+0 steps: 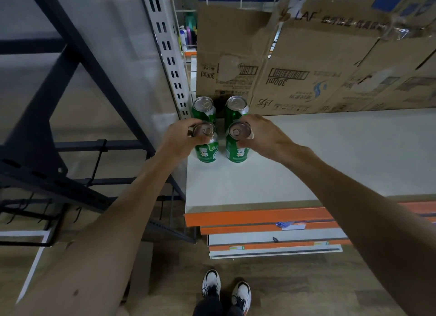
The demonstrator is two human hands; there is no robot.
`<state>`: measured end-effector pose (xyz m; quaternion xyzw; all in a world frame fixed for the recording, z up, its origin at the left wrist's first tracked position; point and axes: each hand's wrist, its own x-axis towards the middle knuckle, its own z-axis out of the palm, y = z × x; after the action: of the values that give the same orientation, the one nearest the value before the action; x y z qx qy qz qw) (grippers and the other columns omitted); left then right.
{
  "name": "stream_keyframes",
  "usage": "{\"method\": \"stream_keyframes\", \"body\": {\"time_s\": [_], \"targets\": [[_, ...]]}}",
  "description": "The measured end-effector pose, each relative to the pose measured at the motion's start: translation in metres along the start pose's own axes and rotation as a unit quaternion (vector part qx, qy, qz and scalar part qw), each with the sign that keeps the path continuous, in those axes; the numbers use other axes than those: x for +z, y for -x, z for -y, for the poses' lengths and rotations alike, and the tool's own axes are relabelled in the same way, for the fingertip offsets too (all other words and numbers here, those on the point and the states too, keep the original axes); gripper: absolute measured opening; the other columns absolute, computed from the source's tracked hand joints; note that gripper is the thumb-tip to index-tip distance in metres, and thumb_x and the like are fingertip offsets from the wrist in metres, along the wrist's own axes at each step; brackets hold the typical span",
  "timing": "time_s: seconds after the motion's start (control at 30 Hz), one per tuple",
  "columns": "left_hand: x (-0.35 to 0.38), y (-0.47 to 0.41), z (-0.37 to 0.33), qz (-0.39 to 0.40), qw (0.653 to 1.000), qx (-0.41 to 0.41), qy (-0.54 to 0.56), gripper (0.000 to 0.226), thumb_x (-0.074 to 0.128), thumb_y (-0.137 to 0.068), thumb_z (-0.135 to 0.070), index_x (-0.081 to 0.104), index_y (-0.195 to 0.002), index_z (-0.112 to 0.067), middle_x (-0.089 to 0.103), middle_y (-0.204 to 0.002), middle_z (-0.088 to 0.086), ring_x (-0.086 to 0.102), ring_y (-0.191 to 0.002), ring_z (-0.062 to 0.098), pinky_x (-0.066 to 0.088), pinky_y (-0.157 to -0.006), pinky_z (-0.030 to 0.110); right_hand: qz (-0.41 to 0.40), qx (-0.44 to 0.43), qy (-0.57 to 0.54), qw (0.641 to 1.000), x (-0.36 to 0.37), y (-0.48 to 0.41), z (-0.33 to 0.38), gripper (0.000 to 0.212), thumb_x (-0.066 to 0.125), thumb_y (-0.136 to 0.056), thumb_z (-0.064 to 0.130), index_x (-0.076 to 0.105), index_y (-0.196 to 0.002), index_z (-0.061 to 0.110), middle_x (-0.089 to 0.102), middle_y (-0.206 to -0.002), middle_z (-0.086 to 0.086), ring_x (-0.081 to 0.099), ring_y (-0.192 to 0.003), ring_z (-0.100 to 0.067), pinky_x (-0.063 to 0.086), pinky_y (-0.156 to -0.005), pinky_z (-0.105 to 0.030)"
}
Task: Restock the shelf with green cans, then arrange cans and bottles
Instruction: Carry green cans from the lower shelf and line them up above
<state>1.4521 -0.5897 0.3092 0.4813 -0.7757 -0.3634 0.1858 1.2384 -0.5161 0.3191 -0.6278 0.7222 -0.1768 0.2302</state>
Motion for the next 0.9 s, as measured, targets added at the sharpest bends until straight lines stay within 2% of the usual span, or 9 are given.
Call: {"method": "stream_keyframes", "body": {"time_s": [0.13, 0.33, 0.47, 0.57, 0.63, 0.7, 0.83, 0.9], "targets": [[0.0003, 0.0004, 0.0001, -0.002, 1.000, 0.021, -0.007, 0.038, 0.073, -0.085, -0.030, 0.067, -0.117, -0.011, 0.068, -0.108, 0.005, 0.062, -0.100, 0.021, 0.048, -0.088, 0.033, -0.023, 0.000, 0.009, 1.000, 0.0003, 0.0028, -0.0016, 0.043, 0.070, -0.083, 0.022, 0.056, -0.124, 0.016, 0.058, -0.121, -0.008, 0.057, -0.104, -0.029, 0.048, -0.090, -0.043], [0.0038, -0.0001, 0.0050, -0.020, 1.000, 0.014, -0.006, 0.038, 0.070, -0.087, -0.034, 0.066, -0.118, -0.012, 0.067, -0.109, 0.006, 0.061, -0.101, 0.022, 0.050, -0.089, 0.039, -0.026, 0.013, 0.017, 0.999, 0.0039, -0.0008, 0.0013, 0.046, 0.070, -0.085, 0.020, 0.054, -0.128, 0.013, 0.057, -0.124, -0.011, 0.057, -0.108, -0.033, 0.048, -0.093, -0.044], [0.0035, -0.0006, 0.0061, -0.022, 1.000, 0.018, -0.007, 0.035, 0.069, -0.088, -0.035, 0.066, -0.115, -0.012, 0.067, -0.106, 0.005, 0.061, -0.097, 0.020, 0.045, -0.075, 0.021, -0.041, 0.014, 0.011, 0.999, 0.0066, 0.0031, 0.0024, 0.049, 0.069, -0.087, 0.020, 0.051, -0.132, 0.013, 0.057, -0.124, -0.012, 0.056, -0.110, -0.033, 0.047, -0.094, -0.043], [0.0033, -0.0018, 0.0052, -0.020, 1.000, 0.014, 0.002, 0.038, 0.071, -0.087, -0.035, 0.066, -0.117, -0.013, 0.067, -0.108, 0.005, 0.061, -0.100, 0.021, 0.047, -0.080, 0.028, -0.045, 0.016, -0.005, 0.999, 0.0066, 0.0049, 0.0023, 0.051, 0.068, -0.087, 0.019, 0.050, -0.134, 0.013, 0.057, -0.127, -0.011, 0.054, -0.113, -0.030, 0.043, -0.093, -0.037], [0.0042, -0.0021, 0.0047, -0.023, 1.000, 0.009, 0.003, 0.038, 0.070, -0.087, -0.034, 0.065, -0.119, -0.013, 0.066, -0.110, 0.005, 0.060, -0.100, 0.019, 0.046, -0.080, 0.026, -0.046, 0.017, -0.011, 0.999, 0.0054, 0.0046, 0.0023, 0.050, 0.069, -0.086, 0.019, 0.052, -0.133, 0.014, 0.057, -0.127, -0.010, 0.054, -0.113, -0.030, 0.042, -0.091, -0.035], [0.0045, -0.0022, 0.0040, -0.024, 1.000, 0.013, 0.001, 0.038, 0.070, -0.088, -0.034, 0.065, -0.118, -0.012, 0.066, -0.109, 0.006, 0.059, -0.099, 0.019, 0.046, -0.078, 0.023, -0.050, 0.016, -0.016, 0.998, 0.0055, 0.0051, 0.0028, 0.050, 0.070, -0.086, 0.020, 0.052, -0.132, 0.014, 0.058, -0.125, -0.010, 0.055, -0.111, -0.030, 0.043, -0.090, -0.036], [0.0033, -0.0016, 0.0038, -0.028, 1.000, 0.002, 0.013, 0.042, 0.073, -0.085, -0.037, 0.066, -0.118, -0.012, 0.067, -0.108, 0.006, 0.062, -0.099, 0.020, 0.051, -0.087, 0.036, -0.055, 0.014, -0.016, 0.998, 0.0067, 0.0058, 0.0027, 0.051, 0.069, -0.086, 0.019, 0.050, -0.133, 0.013, 0.057, -0.125, -0.011, 0.055, -0.110, -0.031, 0.045, -0.091, -0.039], [0.0052, -0.0004, 0.0026, -0.034, 0.999, -0.003, 0.024, 0.041, 0.074, -0.084, -0.035, 0.066, -0.117, -0.012, 0.067, -0.109, 0.005, 0.063, -0.099, 0.020, 0.051, -0.084, 0.031, -0.053, 0.017, -0.010, 0.998, 0.0056, 0.0038, 0.0032, 0.052, 0.071, -0.085, 0.020, 0.051, -0.133, 0.014, 0.058, -0.125, -0.010, 0.055, -0.111, -0.031, 0.045, -0.092, -0.040]]}}
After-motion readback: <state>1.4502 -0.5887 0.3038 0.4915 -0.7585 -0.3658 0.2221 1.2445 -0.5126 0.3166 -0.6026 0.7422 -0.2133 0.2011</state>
